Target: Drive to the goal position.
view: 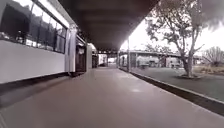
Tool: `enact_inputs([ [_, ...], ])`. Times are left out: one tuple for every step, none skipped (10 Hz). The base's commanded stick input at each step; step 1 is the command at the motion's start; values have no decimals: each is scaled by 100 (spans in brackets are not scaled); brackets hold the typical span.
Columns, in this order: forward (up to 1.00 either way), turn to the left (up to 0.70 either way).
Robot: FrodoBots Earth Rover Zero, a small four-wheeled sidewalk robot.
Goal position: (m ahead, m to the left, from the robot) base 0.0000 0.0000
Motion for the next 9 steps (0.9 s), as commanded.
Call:
enact_inputs([
  [34,3],
  [24,2],
  [15,1],
  [5,0],
  [0,0],
  [0,0],
  [0,0],
  [0,0],
  [0,0],
])
